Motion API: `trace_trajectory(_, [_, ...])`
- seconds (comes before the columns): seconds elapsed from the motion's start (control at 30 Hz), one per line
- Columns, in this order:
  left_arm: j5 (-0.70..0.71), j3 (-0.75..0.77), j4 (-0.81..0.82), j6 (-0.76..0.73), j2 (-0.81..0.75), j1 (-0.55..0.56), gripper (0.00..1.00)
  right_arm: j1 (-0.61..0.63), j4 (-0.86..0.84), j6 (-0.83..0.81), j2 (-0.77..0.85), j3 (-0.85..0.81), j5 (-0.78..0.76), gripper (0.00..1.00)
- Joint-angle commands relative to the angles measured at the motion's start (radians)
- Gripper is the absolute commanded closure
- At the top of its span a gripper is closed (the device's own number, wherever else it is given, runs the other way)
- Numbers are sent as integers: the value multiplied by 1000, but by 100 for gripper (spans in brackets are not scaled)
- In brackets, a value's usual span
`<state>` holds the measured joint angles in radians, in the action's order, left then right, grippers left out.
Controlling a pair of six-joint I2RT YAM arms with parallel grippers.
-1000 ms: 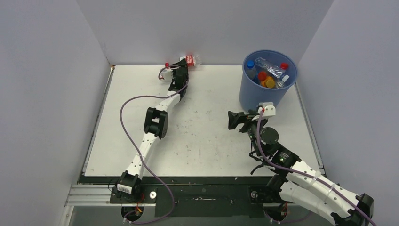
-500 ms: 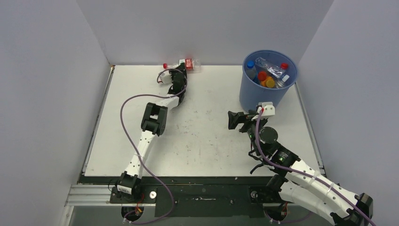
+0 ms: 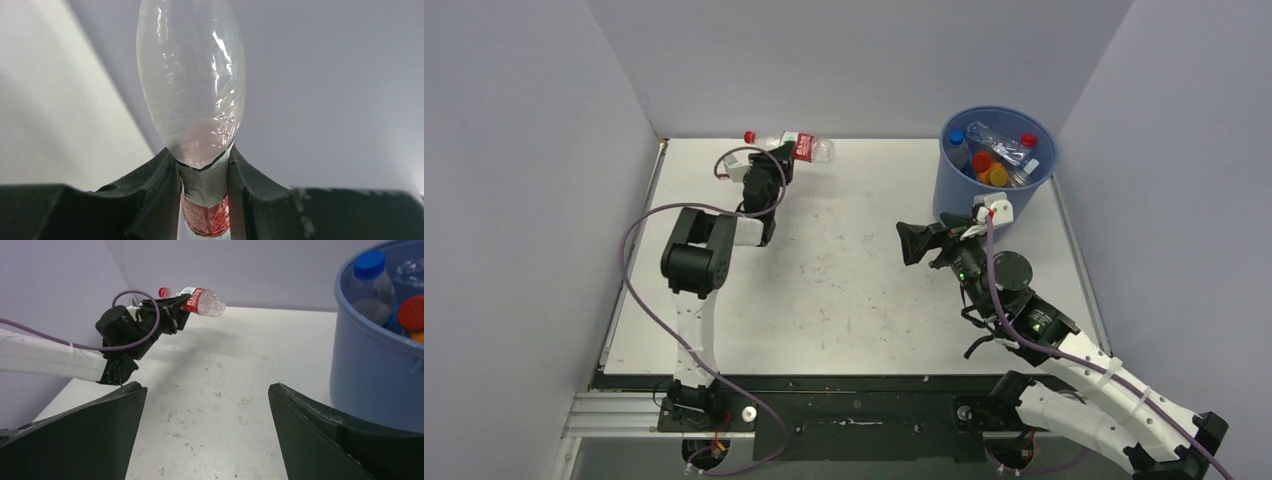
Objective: Put the plastic bottles in the bin
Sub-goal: Pick up the plastic bottle from the corner of the board, then place the plastic bottle in the trash bin.
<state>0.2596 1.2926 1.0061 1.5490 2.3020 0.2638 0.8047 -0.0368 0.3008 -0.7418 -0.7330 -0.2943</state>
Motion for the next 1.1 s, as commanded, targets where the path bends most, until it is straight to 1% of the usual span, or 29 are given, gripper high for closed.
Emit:
trace_trajectory(0.0, [-369,-104,168,-119,-341,-19,100,-1,75,-6,-71,-164,72,1])
trace_trajectory(0.07, [-543,-126,86,-184,-452,-30,100,-4,134,9,-121,-241,106,0])
trace_trajectory(0.17, [-841,-124,-127,-352,-606,-41,100,-20,160,47,-161,-318,199,0])
trace_trajectory(0.23, [-994,-150,-285,-486,-706,-49,100,-33,144,72,-156,-349,263,5])
trace_trajectory(0.27, [-1038,-170,-367,-582,-755,-52,100,-39,136,78,-151,-359,284,6])
trace_trajectory(0.33, [-1087,-201,-540,-743,-864,-63,100,-44,124,81,-140,-389,343,10])
trace_trajectory(0.4, [-1118,-226,-700,-923,-981,-61,100,-44,122,68,-144,-424,395,10])
trace_trajectory(0.47, [-1117,-255,-833,-1124,-1084,-24,100,-44,155,54,-174,-482,437,10])
trace_trajectory(0.53, [-1031,-293,-946,-1366,-1184,85,100,-45,180,43,-217,-539,495,10])
trace_trajectory(0.57, [-1019,-316,-978,-1463,-1223,154,100,-45,189,41,-243,-567,532,10])
trace_trajectory(0.6, [-1001,-345,-995,-1528,-1254,224,100,-45,192,41,-266,-588,570,10])
trace_trajectory(0.63, [-985,-371,-993,-1542,-1279,250,100,-45,199,43,-285,-610,600,10])
trace_trajectory(0.7, [-975,-418,-972,-1527,-1312,257,100,-43,203,46,-307,-631,620,10])
trace_trajectory(0.8, [-944,-478,-916,-1520,-1354,288,100,-41,206,52,-315,-633,609,10])
trace_trajectory(1.0, [-898,-522,-910,-1525,-1381,344,100,-27,217,83,-319,-609,556,10])
trace_trajectory(1.07, [-883,-524,-915,-1530,-1380,356,100,-18,214,91,-331,-612,570,7])
